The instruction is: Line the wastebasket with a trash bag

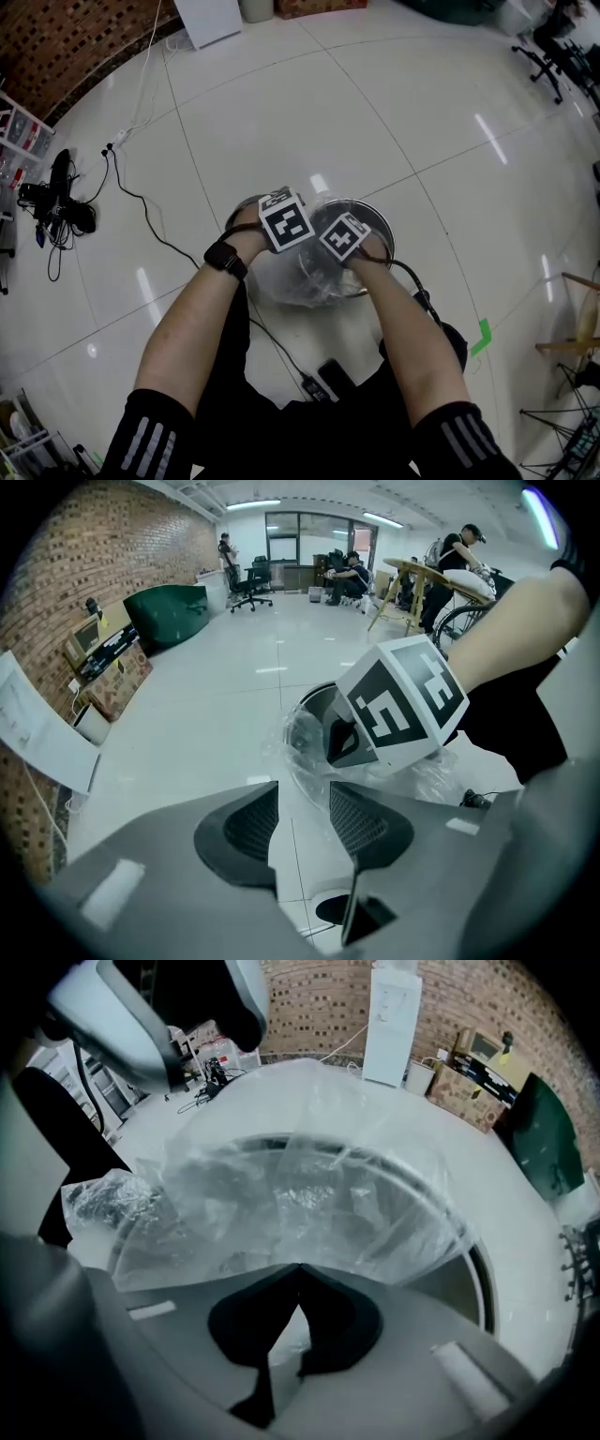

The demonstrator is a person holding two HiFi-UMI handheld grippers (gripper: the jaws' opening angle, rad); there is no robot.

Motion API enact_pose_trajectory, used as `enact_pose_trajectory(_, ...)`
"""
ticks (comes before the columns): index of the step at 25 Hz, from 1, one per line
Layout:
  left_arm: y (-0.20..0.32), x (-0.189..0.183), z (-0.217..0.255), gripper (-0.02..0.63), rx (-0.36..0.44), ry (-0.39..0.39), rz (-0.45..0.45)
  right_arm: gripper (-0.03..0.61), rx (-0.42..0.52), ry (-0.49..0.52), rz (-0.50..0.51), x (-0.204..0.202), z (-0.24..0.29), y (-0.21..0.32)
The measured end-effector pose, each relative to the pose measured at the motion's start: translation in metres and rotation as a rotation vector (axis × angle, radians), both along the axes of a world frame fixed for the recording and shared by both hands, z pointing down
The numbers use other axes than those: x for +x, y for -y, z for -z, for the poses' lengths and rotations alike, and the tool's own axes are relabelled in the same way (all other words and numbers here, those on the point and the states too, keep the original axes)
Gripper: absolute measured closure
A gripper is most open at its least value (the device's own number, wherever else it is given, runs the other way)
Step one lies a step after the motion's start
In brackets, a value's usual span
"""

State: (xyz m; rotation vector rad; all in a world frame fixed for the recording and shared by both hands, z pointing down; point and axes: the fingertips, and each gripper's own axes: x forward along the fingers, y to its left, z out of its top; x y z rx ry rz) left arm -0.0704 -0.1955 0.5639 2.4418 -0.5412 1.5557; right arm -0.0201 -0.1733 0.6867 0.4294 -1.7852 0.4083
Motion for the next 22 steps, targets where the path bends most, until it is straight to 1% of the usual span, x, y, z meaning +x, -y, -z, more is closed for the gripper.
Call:
enact_pose_trajectory(2, 0.004, -0.001, 0.003, 0.448, 0.006, -0.004, 0.005, 0.571, 0.01, 0.001, -0.006, 0.004, 0.007, 0.002)
enact_pose_trajectory(4, 0.005, -0.003, 0.006, 0.448, 0.012, -0.003, 0.009, 0.571, 0.03, -0.013, -0.031, 0.017, 0.018, 0.006)
enact_pose_trajectory(5, 0.006, -0.004, 0.005, 0.448, 0.013, 0.001, 0.01, 0.571, 0.033, -0.001, -0.041, 0.021, 0.024, 0.007)
enact_pose_trajectory(8, 0.004, -0.006, -0.002, 0.448, 0.009, 0.02, 0.009, 0.571, -0.002, 0.085, -0.068, 0.024, 0.046, 0.001)
enact_pose_trajectory(9, 0.004, -0.006, -0.006, 0.449, 0.007, 0.025, 0.008, 0.571, 0.014, 0.103, -0.068, 0.026, 0.057, 0.004)
enact_pose_trajectory(12, 0.004, -0.005, -0.012, 0.449, 0.01, 0.031, 0.016, 0.571, 0.105, 0.13, -0.061, 0.039, 0.089, 0.016)
enact_pose_trajectory(14, 0.008, -0.004, -0.012, 0.449, 0.023, 0.028, 0.03, 0.571, 0.141, 0.139, -0.082, 0.052, 0.105, 0.022)
enact_pose_trajectory(16, 0.013, -0.003, -0.009, 0.453, 0.039, 0.027, 0.047, 0.571, 0.161, 0.15, -0.111, 0.067, 0.116, 0.027)
enact_pose_trajectory(19, 0.018, -0.003, -0.011, 0.453, 0.054, 0.041, 0.077, 0.571, 0.168, 0.157, -0.149, 0.093, 0.124, 0.032)
enact_pose_trajectory(22, 0.021, -0.001, -0.015, 0.453, 0.062, 0.054, 0.076, 0.571, 0.184, 0.167, -0.178, 0.115, 0.125, 0.038)
